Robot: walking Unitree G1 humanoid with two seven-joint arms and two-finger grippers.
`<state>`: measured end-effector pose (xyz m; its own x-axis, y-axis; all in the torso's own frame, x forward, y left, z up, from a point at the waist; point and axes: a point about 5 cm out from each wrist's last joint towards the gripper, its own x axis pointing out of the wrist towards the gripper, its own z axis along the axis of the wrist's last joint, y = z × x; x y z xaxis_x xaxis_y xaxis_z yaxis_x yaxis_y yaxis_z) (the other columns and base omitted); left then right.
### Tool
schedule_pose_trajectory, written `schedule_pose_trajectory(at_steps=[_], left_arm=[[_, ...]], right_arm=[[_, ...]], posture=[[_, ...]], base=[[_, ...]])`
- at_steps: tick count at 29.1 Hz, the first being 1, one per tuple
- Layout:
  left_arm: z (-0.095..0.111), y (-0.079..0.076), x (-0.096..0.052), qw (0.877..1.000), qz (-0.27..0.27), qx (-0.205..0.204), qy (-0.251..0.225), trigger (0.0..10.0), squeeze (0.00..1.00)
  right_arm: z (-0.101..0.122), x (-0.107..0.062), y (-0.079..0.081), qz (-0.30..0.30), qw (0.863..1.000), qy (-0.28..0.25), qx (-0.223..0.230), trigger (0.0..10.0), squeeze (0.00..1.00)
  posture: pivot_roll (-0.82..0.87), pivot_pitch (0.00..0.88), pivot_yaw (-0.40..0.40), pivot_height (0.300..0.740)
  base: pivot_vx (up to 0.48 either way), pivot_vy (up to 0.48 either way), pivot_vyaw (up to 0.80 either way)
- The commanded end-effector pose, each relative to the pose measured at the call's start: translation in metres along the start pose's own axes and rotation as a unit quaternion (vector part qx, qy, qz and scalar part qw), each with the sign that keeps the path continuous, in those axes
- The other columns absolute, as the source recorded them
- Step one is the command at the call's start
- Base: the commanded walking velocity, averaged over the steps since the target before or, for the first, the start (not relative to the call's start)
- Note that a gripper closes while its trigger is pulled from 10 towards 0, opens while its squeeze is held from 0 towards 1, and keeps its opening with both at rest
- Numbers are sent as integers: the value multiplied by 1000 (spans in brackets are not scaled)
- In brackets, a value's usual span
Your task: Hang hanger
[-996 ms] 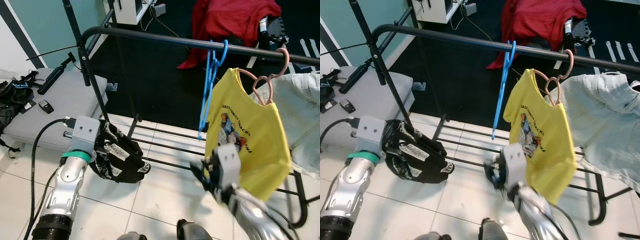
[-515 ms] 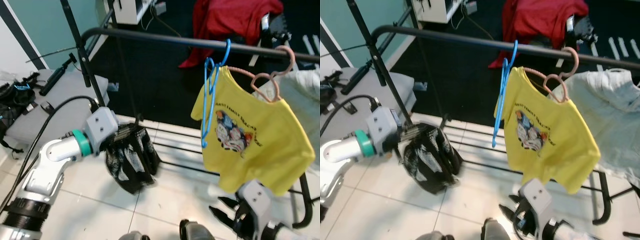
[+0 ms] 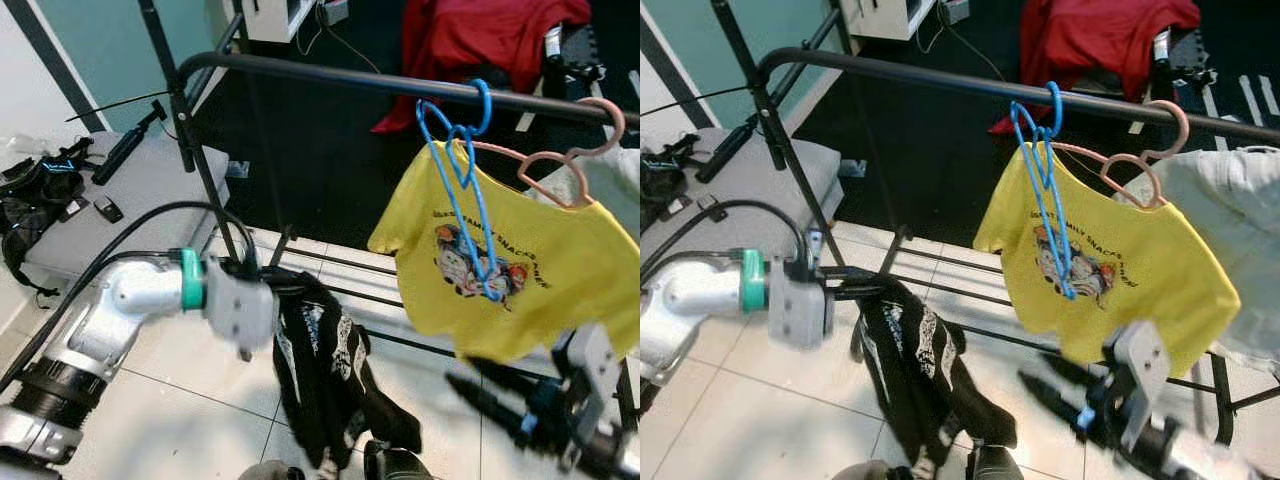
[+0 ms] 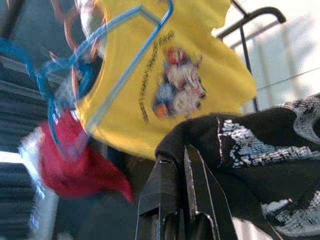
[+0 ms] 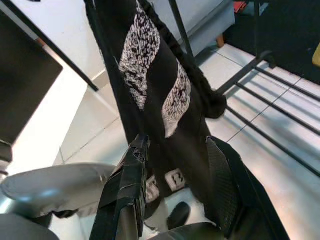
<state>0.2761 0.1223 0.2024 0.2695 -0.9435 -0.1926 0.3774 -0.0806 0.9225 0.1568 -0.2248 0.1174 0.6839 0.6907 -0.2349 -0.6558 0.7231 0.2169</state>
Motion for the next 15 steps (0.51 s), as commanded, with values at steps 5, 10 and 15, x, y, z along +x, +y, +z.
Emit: schedule_pose_trajectory(at_steps=[5, 10, 15], left_arm=[[21, 6, 6, 991, -14, 98, -90, 10000, 0], [22, 2, 1, 987, -41, 112, -104, 10000, 0], [12, -1, -1, 985, -41, 138, -98, 10000, 0]], right_arm=[[22, 20, -3, 35, 998, -52, 15, 10000, 0], [42, 29, -13, 26, 996, -86, 2, 10000, 0], [71, 38, -8, 68, 990, -114, -40, 10000, 0]], posture=[[-164, 77, 119, 740], [-154, 80, 121, 740], [-145, 82, 123, 740]], base=[[0, 0, 0], [0, 0, 0], [0, 0, 0]])
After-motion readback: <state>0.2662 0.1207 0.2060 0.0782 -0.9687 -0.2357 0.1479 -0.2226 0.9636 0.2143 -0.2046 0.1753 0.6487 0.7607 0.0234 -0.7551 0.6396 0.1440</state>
